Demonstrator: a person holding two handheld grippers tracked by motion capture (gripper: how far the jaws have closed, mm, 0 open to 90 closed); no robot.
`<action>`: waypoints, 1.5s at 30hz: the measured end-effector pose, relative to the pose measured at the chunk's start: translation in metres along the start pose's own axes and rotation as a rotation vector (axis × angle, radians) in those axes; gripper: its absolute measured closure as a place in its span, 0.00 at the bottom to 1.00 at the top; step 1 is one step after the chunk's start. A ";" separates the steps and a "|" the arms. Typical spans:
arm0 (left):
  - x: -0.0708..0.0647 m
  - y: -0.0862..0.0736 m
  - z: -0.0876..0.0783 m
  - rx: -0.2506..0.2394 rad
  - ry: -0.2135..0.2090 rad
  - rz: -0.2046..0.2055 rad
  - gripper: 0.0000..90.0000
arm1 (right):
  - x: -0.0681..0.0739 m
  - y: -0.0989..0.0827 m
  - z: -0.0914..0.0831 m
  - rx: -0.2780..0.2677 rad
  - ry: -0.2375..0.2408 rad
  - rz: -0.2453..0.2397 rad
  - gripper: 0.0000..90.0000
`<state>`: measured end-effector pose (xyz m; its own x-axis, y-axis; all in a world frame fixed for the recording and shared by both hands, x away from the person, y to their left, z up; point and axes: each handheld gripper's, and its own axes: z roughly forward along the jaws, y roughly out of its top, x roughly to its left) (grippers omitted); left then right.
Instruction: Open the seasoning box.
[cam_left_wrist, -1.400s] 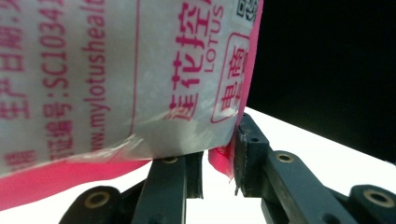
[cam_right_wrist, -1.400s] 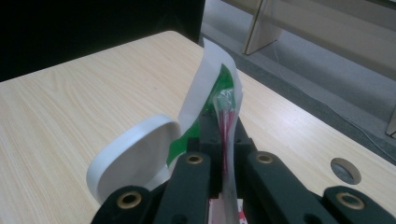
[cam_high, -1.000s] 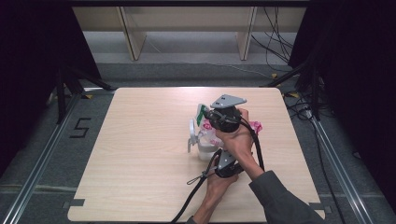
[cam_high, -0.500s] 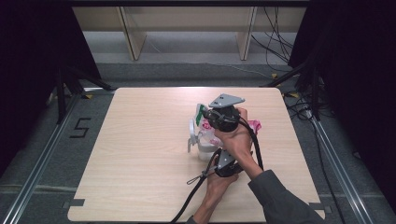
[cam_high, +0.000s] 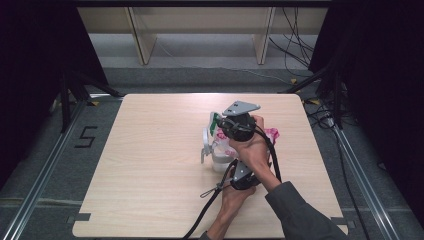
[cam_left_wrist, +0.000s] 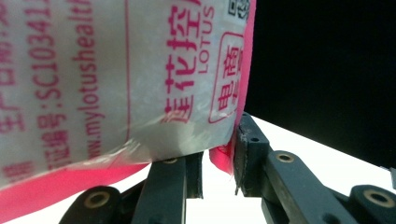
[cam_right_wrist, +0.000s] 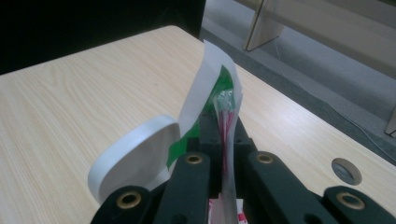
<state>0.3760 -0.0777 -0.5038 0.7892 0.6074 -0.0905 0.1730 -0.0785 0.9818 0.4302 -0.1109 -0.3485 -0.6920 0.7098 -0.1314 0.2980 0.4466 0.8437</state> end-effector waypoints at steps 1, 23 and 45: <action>0.001 0.000 -0.001 0.002 -0.001 0.007 0.83 | 0.000 0.000 0.000 0.009 0.008 -0.010 0.99; -0.001 0.000 0.001 -0.002 -0.058 -0.044 0.83 | 0.003 0.002 0.003 0.019 0.006 -0.026 0.99; -0.003 0.000 0.001 -0.004 -0.057 -0.039 0.84 | 0.000 0.002 0.001 0.001 0.009 -0.013 0.99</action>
<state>0.3741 -0.0806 -0.5040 0.8142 0.5639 -0.1381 0.2023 -0.0526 0.9779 0.4310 -0.1094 -0.3474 -0.7015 0.6993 -0.1378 0.2896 0.4563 0.8414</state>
